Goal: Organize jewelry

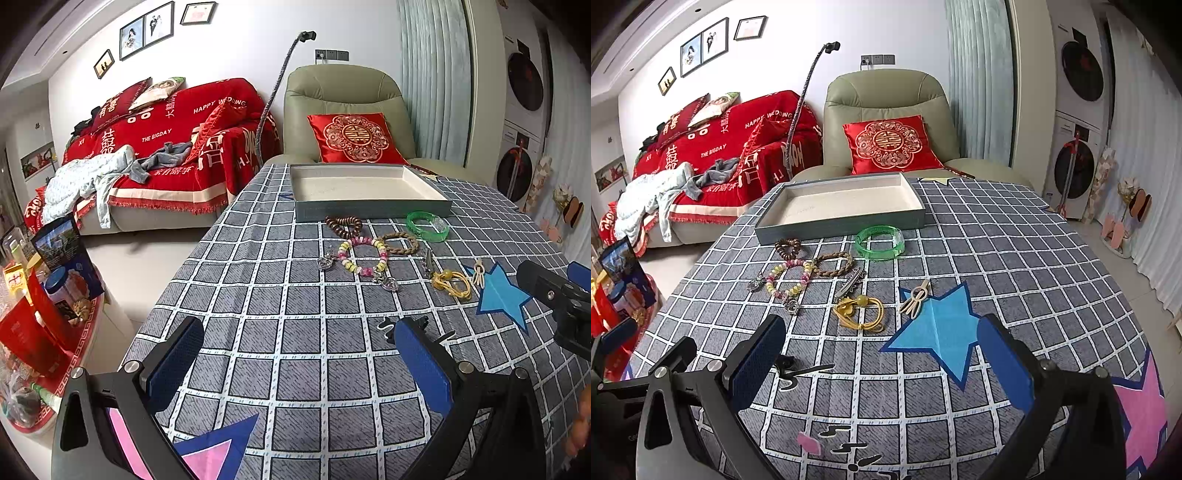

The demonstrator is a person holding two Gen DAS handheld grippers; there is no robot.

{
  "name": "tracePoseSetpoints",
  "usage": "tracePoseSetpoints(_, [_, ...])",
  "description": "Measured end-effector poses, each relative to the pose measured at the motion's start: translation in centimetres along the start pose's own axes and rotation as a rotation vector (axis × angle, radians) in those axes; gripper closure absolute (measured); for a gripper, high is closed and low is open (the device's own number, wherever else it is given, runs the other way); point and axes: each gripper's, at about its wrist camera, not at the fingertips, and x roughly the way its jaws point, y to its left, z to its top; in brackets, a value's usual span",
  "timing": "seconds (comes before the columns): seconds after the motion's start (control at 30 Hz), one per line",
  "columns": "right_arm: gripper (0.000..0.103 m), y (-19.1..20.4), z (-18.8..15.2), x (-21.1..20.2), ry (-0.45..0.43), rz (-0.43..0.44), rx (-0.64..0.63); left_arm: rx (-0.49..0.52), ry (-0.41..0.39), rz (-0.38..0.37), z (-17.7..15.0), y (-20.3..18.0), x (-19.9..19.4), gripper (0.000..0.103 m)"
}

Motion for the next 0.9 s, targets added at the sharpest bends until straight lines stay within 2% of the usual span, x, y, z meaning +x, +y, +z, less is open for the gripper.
tracePoseSetpoints(0.9, [0.000, 0.18, -0.27, 0.06, -0.002, 0.001, -0.004, 0.005, 0.006, -0.003, -0.16, -0.16, 0.12, 0.000])
